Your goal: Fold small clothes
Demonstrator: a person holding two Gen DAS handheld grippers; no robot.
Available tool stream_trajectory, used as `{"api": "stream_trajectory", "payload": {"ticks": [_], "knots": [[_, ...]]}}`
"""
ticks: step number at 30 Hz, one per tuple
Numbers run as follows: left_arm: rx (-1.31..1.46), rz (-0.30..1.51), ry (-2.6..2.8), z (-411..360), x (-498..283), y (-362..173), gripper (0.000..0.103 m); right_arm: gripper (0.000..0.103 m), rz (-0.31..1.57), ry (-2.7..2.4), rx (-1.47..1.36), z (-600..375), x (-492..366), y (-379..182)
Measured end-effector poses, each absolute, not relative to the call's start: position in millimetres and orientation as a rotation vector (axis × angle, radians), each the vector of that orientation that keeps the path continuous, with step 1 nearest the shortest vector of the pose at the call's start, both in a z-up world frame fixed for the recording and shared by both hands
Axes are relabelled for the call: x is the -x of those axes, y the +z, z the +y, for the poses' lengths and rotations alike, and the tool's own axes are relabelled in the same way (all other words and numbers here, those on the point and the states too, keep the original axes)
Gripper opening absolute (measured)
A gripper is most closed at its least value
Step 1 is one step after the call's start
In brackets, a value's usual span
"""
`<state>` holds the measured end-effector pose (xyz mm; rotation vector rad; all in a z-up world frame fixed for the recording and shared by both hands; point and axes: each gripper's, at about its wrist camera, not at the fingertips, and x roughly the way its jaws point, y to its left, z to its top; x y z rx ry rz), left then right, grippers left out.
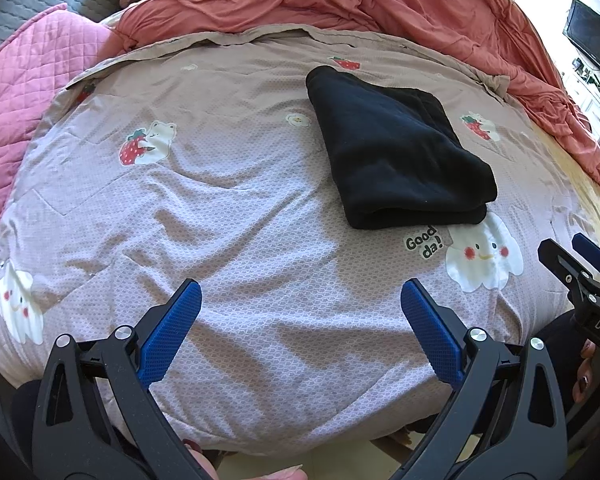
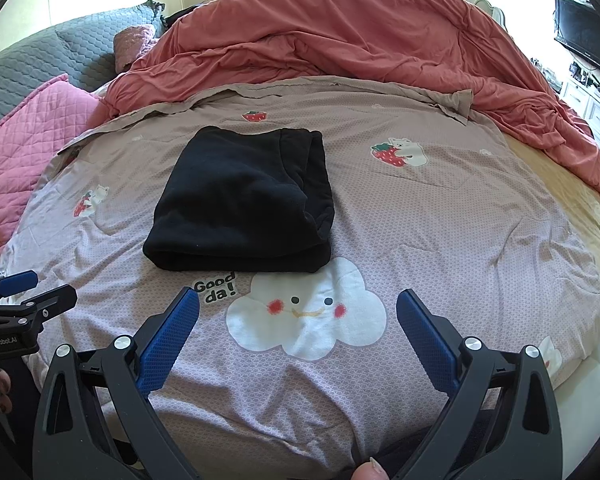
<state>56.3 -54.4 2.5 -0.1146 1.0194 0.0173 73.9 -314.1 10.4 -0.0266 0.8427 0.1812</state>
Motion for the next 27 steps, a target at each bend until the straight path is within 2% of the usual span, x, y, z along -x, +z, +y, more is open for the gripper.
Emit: {"api": "stream_trajectory", "payload": {"ticks": [27], "knots": [[0.115, 1.042, 0.028, -51.9, -57.0, 0.9, 0.094, 0.098, 0.832, 0.156, 0.036, -317.7, -70.8, 10.8]]}}
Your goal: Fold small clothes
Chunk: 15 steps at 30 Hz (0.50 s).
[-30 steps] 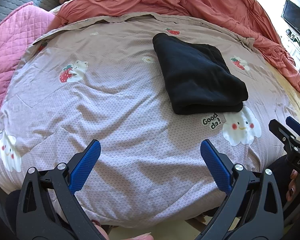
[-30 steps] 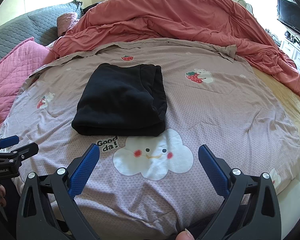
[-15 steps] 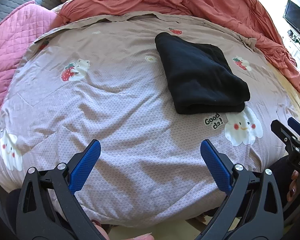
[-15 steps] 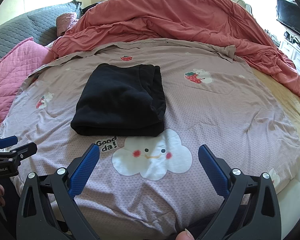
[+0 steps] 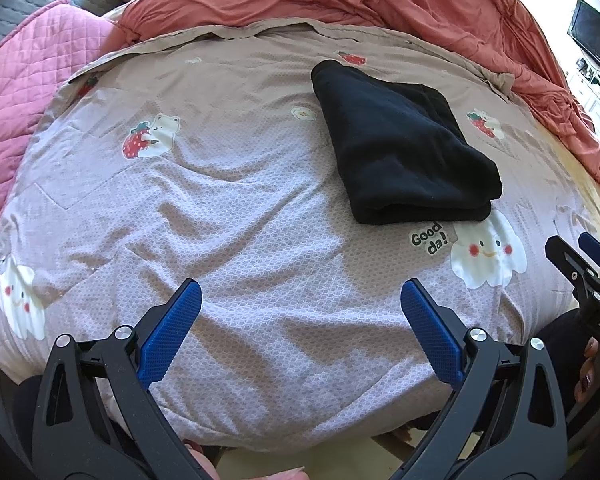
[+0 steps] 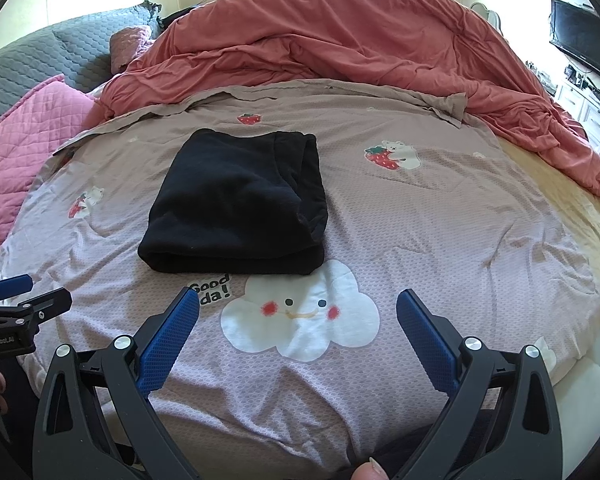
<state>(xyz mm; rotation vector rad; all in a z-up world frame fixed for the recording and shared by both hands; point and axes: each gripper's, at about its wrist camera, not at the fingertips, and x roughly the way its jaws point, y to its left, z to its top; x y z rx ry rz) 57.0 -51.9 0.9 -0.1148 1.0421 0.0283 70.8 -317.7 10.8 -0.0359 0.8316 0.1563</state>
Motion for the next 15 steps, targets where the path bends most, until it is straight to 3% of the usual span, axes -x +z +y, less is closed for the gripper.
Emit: {"api": "stream_trajectory", "payload": {"ticks": [9, 15], "knots": [[0.114, 1.082, 0.053, -43.3, -60.6, -1.3, 0.094, 0.098, 0.808, 0.128, -0.010, -329.1, -67.1, 22.6], [0.210, 1.055, 0.123, 20.3, -65.1, 4.2, 0.094, 0.098, 0.726, -0.013, -0.120, -408.1, -52.5, 62.5]]}}
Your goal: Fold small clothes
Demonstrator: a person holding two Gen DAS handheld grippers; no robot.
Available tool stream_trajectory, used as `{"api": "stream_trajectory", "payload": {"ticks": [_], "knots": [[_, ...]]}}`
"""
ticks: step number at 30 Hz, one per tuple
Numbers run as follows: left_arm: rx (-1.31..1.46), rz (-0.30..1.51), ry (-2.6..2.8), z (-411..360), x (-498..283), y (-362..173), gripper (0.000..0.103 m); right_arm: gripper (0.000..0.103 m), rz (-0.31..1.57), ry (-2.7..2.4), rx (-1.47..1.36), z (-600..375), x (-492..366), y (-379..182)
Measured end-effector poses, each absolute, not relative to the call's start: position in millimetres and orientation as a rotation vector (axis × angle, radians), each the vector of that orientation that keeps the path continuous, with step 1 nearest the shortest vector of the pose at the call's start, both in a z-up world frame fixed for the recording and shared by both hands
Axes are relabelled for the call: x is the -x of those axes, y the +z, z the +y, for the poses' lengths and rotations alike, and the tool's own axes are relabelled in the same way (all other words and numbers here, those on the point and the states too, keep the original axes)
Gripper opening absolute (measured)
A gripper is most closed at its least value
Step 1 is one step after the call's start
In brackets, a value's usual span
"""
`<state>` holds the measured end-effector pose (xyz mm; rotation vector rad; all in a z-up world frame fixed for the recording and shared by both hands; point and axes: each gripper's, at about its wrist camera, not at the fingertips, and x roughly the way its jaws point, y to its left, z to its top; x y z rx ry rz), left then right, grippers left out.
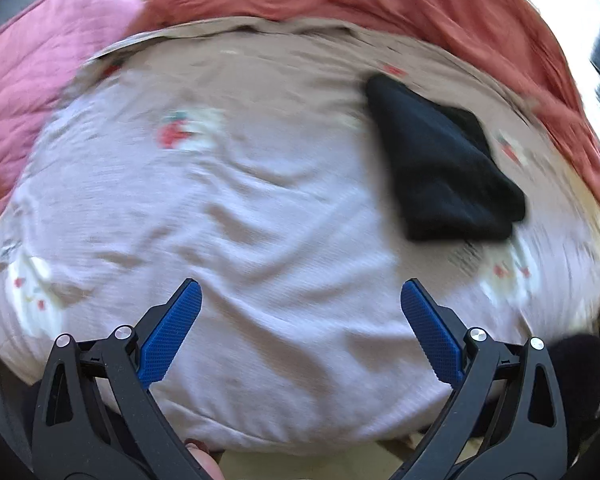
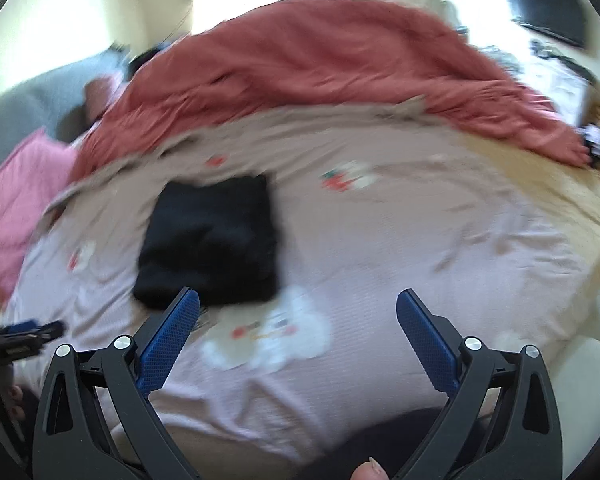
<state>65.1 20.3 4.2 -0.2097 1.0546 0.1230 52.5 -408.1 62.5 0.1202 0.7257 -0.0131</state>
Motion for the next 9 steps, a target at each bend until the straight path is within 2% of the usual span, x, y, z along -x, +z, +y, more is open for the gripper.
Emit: {"api": "stream_trajectory", "payload": {"ticks": [3, 9], "knots": [[0.275, 1.052, 0.288, 90.3, -70.0, -0.3, 0.094, 0.098, 0.682, -0.194, -0.177, -486.8, -36.9, 61.4], [0.294, 1.069, 0.660, 238.8, -68.0, -24.9, 0.094, 0.098, 0.818, -0.783, -0.267, -674.5, 12.3, -22.0]]}}
